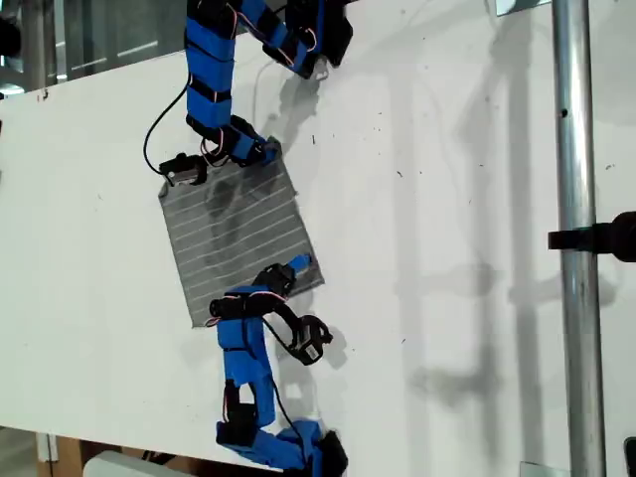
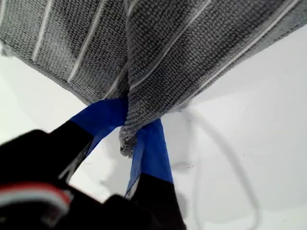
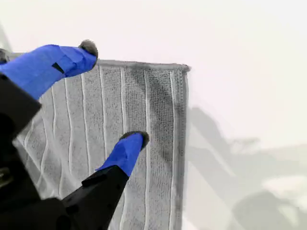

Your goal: Grasp corners of a towel and fold twice.

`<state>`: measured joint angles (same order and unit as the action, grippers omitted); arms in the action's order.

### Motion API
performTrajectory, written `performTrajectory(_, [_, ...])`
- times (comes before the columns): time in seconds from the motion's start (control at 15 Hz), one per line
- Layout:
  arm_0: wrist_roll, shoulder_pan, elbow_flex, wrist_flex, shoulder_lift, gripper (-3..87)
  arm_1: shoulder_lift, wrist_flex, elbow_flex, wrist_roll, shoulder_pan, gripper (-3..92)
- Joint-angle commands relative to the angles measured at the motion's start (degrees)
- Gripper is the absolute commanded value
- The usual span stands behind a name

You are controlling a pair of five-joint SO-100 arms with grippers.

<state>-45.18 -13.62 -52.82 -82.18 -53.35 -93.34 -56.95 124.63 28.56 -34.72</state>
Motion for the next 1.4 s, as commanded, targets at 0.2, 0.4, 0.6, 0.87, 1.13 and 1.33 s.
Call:
performTrajectory(0.2, [-5.19, 2.72, 0.79, -0.18, 2.81, 28.7, -0.35, 1.05, -1.23, 0.26, 1.14, -0.2])
performTrajectory(0.4, [-5.71, 0.53, 1.49, -0.44, 5.98, 28.1, -0.44, 0.97, -1.14, 0.26, 1.32, -0.2])
performTrajectory(0.6, [-5.45, -1.76, 2.2, -0.35, 7.29, 26.4, -0.62, 0.97, -0.97, 0.26, 1.41, -0.2])
performTrajectory(0.87, [-5.27, -3.16, 2.46, -0.44, 7.29, -2.8, -0.62, 1.05, -0.97, 0.09, 1.23, -0.2])
performTrajectory(1.13, [-5.1, 0.18, 2.37, 0.26, 2.9, -2.9, -1.05, 0.35, -0.97, -0.18, 1.58, -0.2])
performTrajectory(1.33, [-3.34, 3.96, 1.93, -1.32, -5.01, -2.9, -6.42, -7.91, -3.08, 5.1, 10.55, -0.2])
